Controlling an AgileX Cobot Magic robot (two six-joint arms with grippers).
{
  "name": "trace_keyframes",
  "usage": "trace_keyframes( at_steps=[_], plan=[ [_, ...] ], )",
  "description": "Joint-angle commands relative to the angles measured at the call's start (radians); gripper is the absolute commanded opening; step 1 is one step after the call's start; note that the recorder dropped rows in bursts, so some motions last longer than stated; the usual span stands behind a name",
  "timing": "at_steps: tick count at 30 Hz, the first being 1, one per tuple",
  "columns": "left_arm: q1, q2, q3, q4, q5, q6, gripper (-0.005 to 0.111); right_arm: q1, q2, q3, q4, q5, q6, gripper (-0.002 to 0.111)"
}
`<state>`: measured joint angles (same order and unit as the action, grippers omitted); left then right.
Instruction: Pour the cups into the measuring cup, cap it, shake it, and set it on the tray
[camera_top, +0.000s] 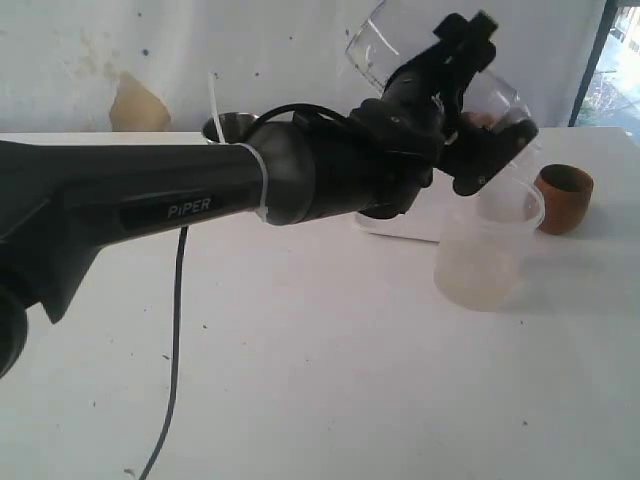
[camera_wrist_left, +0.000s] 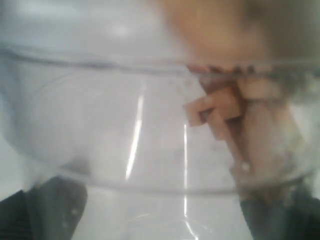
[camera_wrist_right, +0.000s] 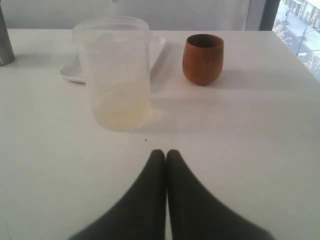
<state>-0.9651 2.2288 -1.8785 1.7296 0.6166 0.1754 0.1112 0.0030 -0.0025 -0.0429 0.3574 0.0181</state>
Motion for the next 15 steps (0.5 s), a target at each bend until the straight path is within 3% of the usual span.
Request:
trace_keyframes(
  at_steps=[1,5,7,8,9,10,11,12,13,15],
  plan=[
    [-0.002,-0.022,-0.009,0.015,0.114,-0.45,0.0,-0.002,-0.003,0.003,-0.006,-0.009,0.004,0.0],
    [0.015,-0.022,-0.007,-0.08,0.097,-0.893,0.0,-0.002,-0.003,0.003,-0.006,-0.009,0.004,0.0],
    [0.063,-0.022,-0.007,-0.254,-0.051,-1.02,0.0,-0.002,-0.003,0.003,-0.006,-0.009,0.004,0.0],
    [0.113,-0.022,-0.007,-0.413,-0.194,-1.127,0.0,-0.002,-0.003,0.003,-0.006,-0.009,0.004,0.0],
    [0.136,-0.022,-0.005,-0.463,-0.26,-1.172,0.0,-0.002,-0.003,0.003,-0.006,-0.009,0.004,0.0],
    [0.198,-0.022,0.006,-0.543,-0.445,-1.297,0.0,-0.002,-0.003,0.003,-0.006,-0.009,0.004,0.0],
    [0.223,-0.022,0.013,-0.562,-0.525,-1.359,0.0,-0.002,-0.003,0.003,-0.006,-0.009,0.004,0.0],
    [0.281,-0.022,0.018,-0.564,-0.719,-1.463,0.0,-0.002,-0.003,0.003,-0.006,-0.009,0.004,0.0],
    [0.316,-0.022,0.018,-0.565,-0.813,-1.484,0.0,-0.002,-0.003,0.003,-0.006,-0.009,0.004,0.0],
    [0.358,-0.022,0.018,-0.573,-0.832,-1.477,0.0,-0.002,-0.003,0.003,-0.006,-0.009,0.004,0.0]
  ],
)
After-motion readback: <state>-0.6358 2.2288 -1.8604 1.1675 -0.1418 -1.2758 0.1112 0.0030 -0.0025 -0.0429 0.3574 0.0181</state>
